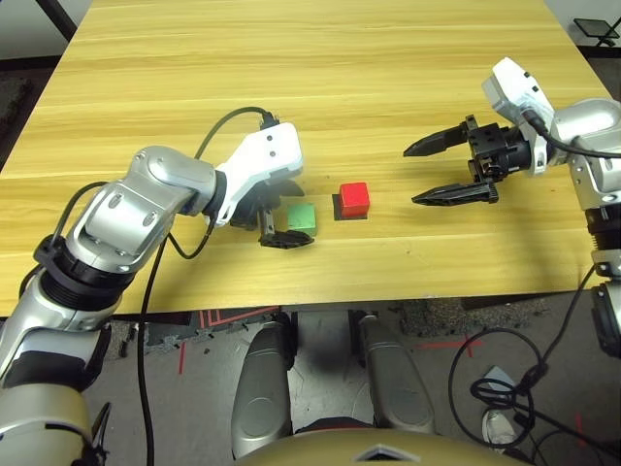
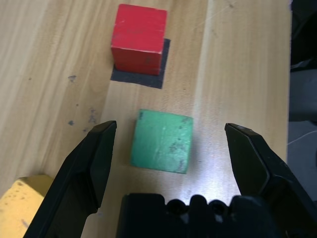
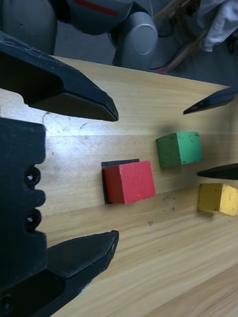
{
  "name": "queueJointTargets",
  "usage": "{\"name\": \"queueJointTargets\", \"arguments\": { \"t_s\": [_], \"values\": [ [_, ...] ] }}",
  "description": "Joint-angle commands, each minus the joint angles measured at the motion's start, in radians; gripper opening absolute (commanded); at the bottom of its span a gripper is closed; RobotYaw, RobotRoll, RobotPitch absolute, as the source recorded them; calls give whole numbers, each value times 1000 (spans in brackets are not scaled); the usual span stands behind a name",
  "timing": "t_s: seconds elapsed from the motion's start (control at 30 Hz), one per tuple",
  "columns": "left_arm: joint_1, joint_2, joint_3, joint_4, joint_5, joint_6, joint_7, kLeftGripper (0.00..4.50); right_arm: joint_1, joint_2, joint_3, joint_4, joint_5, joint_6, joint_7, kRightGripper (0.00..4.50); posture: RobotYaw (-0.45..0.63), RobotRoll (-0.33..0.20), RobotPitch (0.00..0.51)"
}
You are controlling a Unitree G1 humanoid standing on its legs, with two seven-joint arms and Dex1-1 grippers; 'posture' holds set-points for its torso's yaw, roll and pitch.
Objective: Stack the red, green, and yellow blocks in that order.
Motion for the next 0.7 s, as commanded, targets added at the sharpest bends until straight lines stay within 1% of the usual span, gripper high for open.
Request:
{"name": "queueJointTargets", "arguments": {
  "t_s": [0.03, 0.3, 0.4, 0.47, 0.53, 0.57, 0.6, 0.7],
  "values": [
    [12, -19, -39, 24, 27, -24, 18, 4500, 1, -1, -7, -8, 1, -3, -1, 4455, 136, 7, 276],
    [36, -41, -69, 60, 61, -71, 25, 4500, 11, -1, -15, -27, 10, 10, -17, 4455, 122, 9, 277],
    [45, -37, -80, 67, 75, -82, 26, 3939, 14, -2, -18, -28, 11, 12, -26, 4500, 118, 12, 276],
    [51, -39, -80, 65, 81, -88, 28, 3190, 17, -2, -21, -30, 14, 14, -34, 4500, 115, 15, 276],
    [51, -47, -76, 58, 79, -76, 35, 2554, 21, -2, -24, -32, 16, 16, -41, 4500, 114, 18, 275],
    [49, -48, -76, 53, 76, -67, 33, 2149, 24, -3, -25, -33, 16, 16, -44, 4500, 114, 21, 273],
    [45, -53, -73, 50, 74, -63, 35, 2049, 27, -3, -27, -35, 17, 16, -48, 4500, 113, 22, 272],
    [-4, -69, -61, 47, 61, -48, 26, 2056, 34, -10, -33, -34, 15, 17, -55, 4500, 112, 27, 272]
  ]
}}
